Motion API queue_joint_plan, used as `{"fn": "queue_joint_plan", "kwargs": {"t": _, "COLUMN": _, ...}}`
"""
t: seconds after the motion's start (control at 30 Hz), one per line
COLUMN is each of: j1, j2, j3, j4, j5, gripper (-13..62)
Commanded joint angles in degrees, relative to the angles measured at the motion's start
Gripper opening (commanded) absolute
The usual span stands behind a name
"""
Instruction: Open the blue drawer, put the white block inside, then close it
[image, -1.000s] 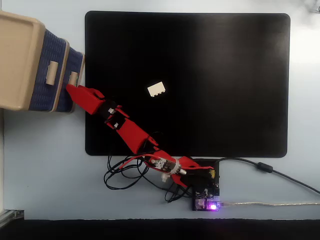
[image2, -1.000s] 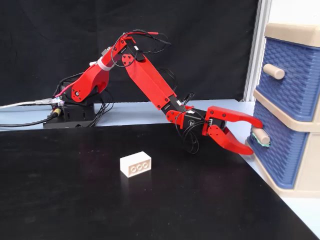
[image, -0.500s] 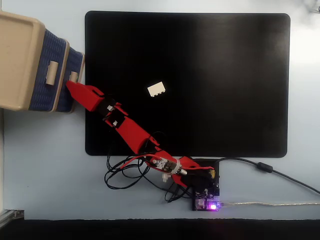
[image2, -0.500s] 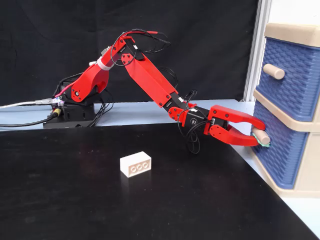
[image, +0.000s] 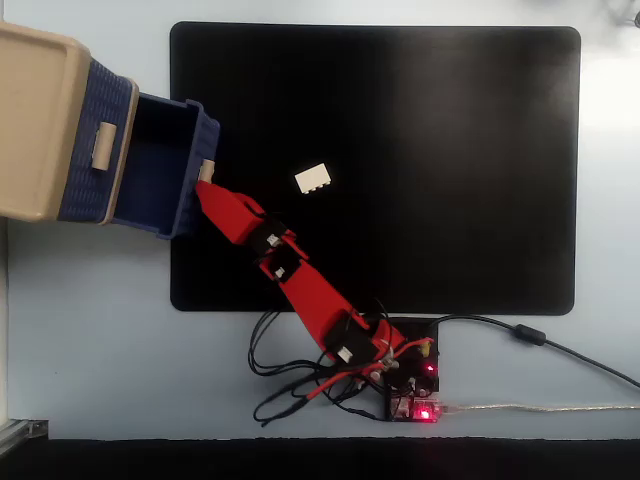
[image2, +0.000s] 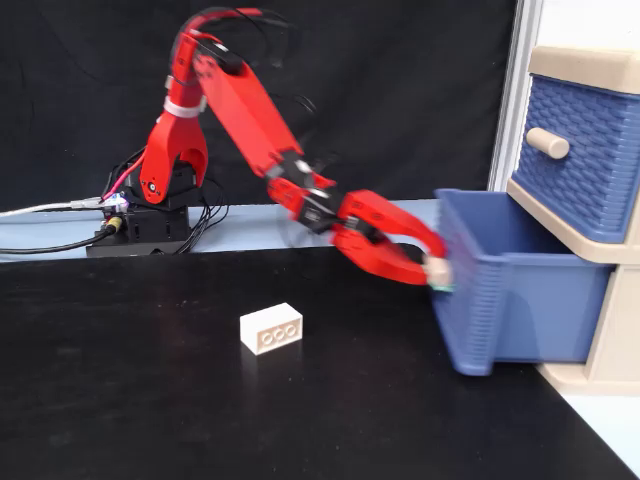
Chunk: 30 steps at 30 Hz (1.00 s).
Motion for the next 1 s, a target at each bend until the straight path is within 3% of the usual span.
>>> {"fn": "queue_joint_plan", "kwargs": {"t": 0.0, "j1": 1.05, "j2": 5.27, "j3": 2.81, "j4": -0.26, "j5": 1.32, "gripper": -8.2}}
{"fn": "queue_joint_plan", "kwargs": {"t": 0.13, "j1": 1.14, "j2": 7.82, "j3": 5.62, "j4": -0.09, "j5": 1.23, "gripper": -6.9}}
{"fn": "queue_joint_plan", "kwargs": {"t": 0.17, "j1": 1.23, "j2": 7.91, "j3": 5.54, "j4": -0.09, "j5": 1.23, "gripper": -1.3}}
{"fn": "queue_joint_plan", "kwargs": {"t": 0.27, "j1": 2.46, "j2": 9.58, "j3": 5.01, "j4": 0.62, "j5": 0.79, "gripper": 29.1}}
{"fn": "queue_joint_plan", "kwargs": {"t": 0.3, "j1": 3.52, "j2": 12.22, "j3": 5.36, "j4": 0.97, "j5": 0.88, "gripper": 33.3}}
{"fn": "queue_joint_plan", "kwargs": {"t": 0.4, "j1": 5.98, "j2": 21.71, "j3": 5.54, "j4": 10.72, "j5": 0.88, "gripper": 34.0}}
{"fn": "queue_joint_plan", "kwargs": {"t": 0.5, "j1": 8.70, "j2": 32.78, "j3": 1.49, "j4": 37.09, "j5": 0.79, "gripper": 34.0}}
{"fn": "queue_joint_plan", "kwargs": {"t": 0.6, "j1": 14.59, "j2": 36.56, "j3": -10.55, "j4": 64.95, "j5": -2.72, "gripper": 34.0}}
{"fn": "queue_joint_plan", "kwargs": {"t": 0.77, "j1": 26.10, "j2": 24.61, "j3": -30.15, "j4": 95.98, "j5": -8.35, "gripper": 33.8}}
{"fn": "queue_joint_plan", "kwargs": {"t": 0.97, "j1": 30.41, "j2": 9.40, "j3": -42.01, "j4": 97.38, "j5": -6.50, "gripper": 33.7}}
